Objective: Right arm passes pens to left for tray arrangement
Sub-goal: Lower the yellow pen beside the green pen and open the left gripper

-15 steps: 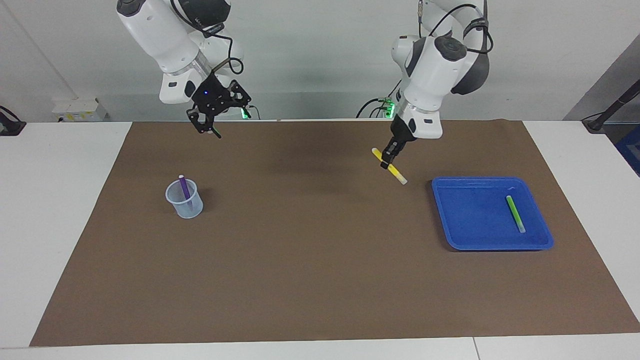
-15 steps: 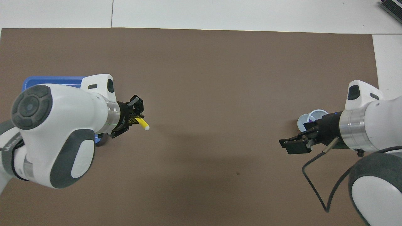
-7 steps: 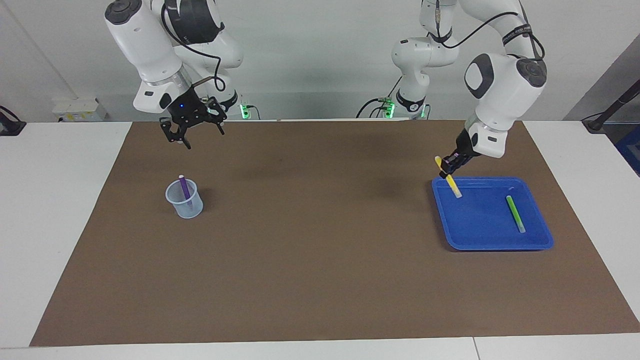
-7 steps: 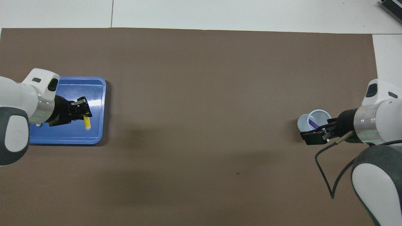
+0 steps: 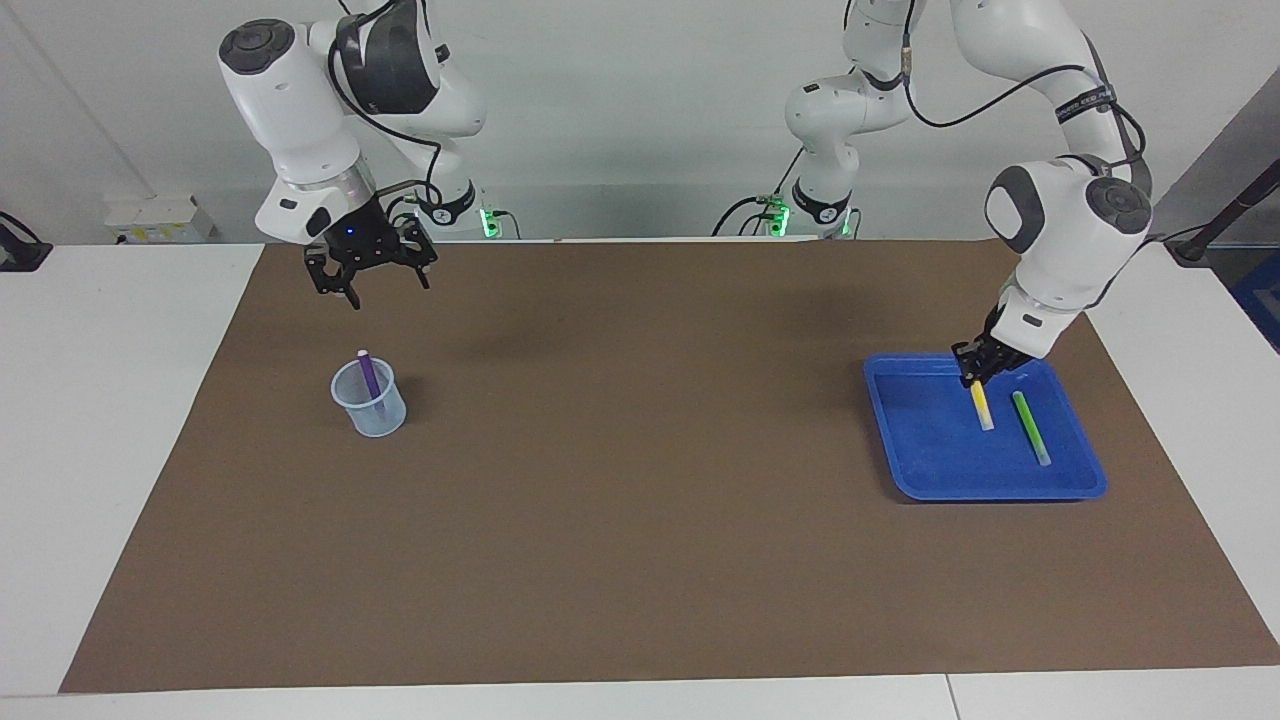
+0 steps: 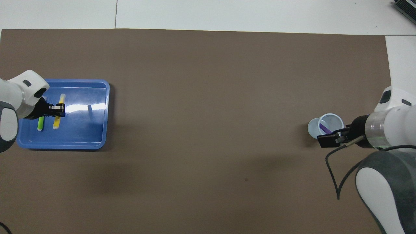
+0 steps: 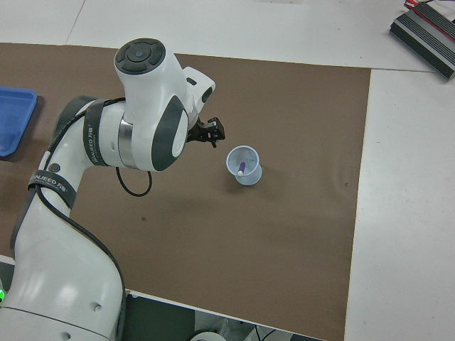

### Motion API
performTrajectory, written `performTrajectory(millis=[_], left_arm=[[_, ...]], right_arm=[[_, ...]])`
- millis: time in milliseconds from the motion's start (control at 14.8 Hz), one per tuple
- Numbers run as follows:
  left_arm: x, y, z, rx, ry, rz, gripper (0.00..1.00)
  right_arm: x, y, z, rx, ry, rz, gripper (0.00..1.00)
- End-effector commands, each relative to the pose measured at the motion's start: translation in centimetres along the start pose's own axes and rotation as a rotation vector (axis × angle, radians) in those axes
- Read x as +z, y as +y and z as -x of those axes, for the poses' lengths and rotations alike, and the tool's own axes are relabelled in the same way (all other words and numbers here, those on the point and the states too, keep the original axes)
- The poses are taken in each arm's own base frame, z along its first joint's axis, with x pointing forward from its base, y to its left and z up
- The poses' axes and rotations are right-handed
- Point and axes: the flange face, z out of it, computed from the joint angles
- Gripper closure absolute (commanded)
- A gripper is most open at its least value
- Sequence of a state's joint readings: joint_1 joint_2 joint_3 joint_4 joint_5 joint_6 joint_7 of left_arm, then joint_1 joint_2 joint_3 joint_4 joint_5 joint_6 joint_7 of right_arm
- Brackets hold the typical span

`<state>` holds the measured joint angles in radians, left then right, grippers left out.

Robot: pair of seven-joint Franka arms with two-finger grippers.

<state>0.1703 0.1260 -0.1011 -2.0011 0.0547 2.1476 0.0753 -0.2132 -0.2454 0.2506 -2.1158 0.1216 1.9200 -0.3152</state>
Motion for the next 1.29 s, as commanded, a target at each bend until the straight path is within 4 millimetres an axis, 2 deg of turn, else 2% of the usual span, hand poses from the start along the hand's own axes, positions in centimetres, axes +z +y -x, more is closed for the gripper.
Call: performTrajectory(millis=[0, 203, 339, 610, 1220], left_arm=[[2.8, -1.6, -2.0, 0.073, 0.029, -0.017, 1.0], [5.2, -1.7, -2.4, 0.074, 0.032, -0.011, 1.0], [6.4, -3.2, -2.1, 0.059, 0.02, -0.007, 1.0], [6.8, -5.1, -1.6, 0.045, 0.016, -0.007, 1.0], [8.5, -4.7, -0.8, 0.056, 0.047, -0.009, 1.0]], right_arm=[[0.9, 0.7, 1.6, 0.033, 0.011, 0.053, 0.0], [2.1, 2.0, 2.2, 0.069, 0.011, 0.063, 0.0], [3.2, 2.5, 2.6, 0.08, 0.013, 0.068, 0.0], [5.0, 3.3, 3.3, 0.088, 0.014, 0.085, 0.0], [10.0, 4.6, 4.7, 0.097, 0.047, 0.117, 0.0]])
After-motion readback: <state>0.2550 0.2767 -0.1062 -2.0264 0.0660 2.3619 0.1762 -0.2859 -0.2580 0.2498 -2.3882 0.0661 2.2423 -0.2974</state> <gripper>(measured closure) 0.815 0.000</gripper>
